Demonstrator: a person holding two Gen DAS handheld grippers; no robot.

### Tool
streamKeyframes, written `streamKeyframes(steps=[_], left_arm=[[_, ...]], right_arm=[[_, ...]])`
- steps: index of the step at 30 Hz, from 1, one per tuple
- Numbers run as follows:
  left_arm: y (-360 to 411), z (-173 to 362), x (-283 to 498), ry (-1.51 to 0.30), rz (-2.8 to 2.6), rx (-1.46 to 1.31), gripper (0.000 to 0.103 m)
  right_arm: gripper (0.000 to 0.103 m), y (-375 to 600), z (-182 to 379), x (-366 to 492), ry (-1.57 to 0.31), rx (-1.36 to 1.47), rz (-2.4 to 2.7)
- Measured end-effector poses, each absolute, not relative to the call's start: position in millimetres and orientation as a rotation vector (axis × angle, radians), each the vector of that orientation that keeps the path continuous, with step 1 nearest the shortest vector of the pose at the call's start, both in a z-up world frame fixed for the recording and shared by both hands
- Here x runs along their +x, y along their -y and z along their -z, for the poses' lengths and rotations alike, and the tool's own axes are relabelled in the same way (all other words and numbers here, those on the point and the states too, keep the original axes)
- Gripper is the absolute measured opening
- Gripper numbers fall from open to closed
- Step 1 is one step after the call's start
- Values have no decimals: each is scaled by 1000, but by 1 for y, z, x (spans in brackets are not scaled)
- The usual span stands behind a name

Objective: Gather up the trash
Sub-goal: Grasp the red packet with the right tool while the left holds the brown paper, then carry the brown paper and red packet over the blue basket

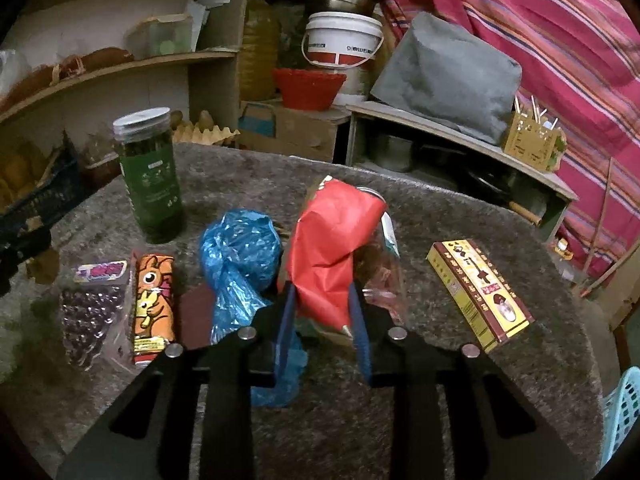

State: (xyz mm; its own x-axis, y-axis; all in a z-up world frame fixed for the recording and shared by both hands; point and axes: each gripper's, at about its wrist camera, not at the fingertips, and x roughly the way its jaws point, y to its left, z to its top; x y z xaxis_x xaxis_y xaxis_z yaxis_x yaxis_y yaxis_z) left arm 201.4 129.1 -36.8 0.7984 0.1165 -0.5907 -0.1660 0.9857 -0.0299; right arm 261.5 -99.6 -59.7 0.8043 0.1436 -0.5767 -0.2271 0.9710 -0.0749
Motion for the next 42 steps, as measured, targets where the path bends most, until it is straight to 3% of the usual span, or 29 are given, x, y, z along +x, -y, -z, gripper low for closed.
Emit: streamKeyframes(steps=[9, 25, 42], left_arm=[[-123, 34, 202, -622, -145, -78, 40], [-93, 27, 198, -600, -116, -51, 40], [-53, 32, 197, -608, -62, -13, 40]], right_arm=[[18, 120, 46, 248, -577, -106, -200], [17, 184, 24, 220, -533, -40, -137], [17, 236, 41, 200, -591, -20, -69]])
